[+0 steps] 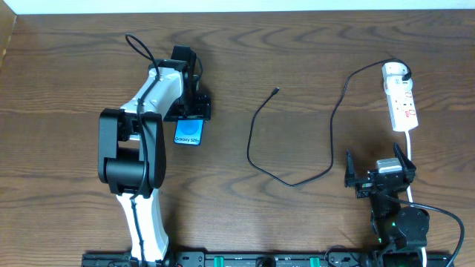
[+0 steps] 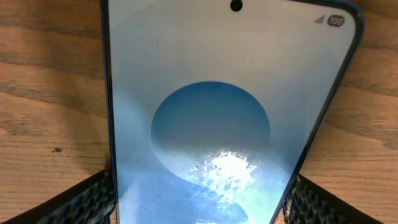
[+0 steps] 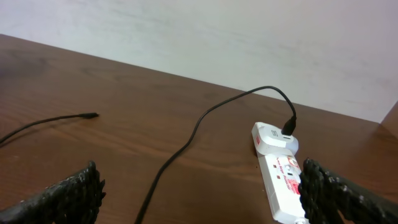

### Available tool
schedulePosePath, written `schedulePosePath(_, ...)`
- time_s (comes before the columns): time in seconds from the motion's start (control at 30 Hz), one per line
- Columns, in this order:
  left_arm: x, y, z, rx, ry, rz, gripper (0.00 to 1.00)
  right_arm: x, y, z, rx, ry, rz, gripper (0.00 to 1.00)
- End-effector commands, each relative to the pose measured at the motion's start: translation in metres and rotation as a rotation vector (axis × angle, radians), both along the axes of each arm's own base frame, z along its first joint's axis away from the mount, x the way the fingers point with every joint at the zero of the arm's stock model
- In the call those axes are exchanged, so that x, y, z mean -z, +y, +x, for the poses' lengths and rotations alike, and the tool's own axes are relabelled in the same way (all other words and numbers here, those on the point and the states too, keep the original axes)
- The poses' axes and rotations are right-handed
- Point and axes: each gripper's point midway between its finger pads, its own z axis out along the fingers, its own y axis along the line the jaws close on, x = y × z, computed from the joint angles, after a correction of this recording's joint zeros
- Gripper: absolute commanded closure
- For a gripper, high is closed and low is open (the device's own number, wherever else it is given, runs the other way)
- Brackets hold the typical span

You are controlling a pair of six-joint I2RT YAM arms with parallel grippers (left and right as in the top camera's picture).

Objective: Plug charger to phone and switch on socket
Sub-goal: 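Close the left gripper on the phone's bottom edge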

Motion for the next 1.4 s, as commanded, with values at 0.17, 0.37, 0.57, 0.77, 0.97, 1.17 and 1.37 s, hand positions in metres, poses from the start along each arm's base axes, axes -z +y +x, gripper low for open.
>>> schedulePosePath(0.17, 0.023, 0.005, -0.029, 0.007, 0.121, 0.021, 0.17, 0.001, 0.004, 0.000, -0.017, 0.002, 0.012, 0.01)
schedulePosePath(0.37, 0.023, 0.004, -0.029, 0.075, 0.121, 0.017, 0.19, 0.001, 0.004, 0.000, -0.017, 0.002, 0.013, 0.01)
schedulePosePath(0.57, 0.023, 0.004, -0.027, 0.096, 0.112, 0.016, 0.19, 0.001, 0.004, 0.000, -0.017, 0.002, 0.013, 0.01)
schedulePosePath(0.77, 0.024, 0.004, -0.022, 0.102, 0.092, 0.013, 0.19, 0.001, 0.004, 0.000, -0.017, 0.002, 0.012, 0.01)
schedulePosePath(0.97, 0.024, 0.003, -0.021, 0.070, 0.090, 0.014, 0.21, 0.001, 0.004, 0.000, -0.017, 0.002, 0.012, 0.01)
schedulePosePath(1.17, 0.022, 0.003, -0.024, 0.065, 0.103, 0.008, 0.26, 0.001, 0.004, 0.000, -0.017, 0.002, 0.013, 0.01)
schedulePosePath(1.37, 0.012, 0.002, -0.016, 0.058, 0.090, 0.007, 0.32, 0.001, 0.004, 0.000, -0.017, 0.002, 0.013, 0.01)
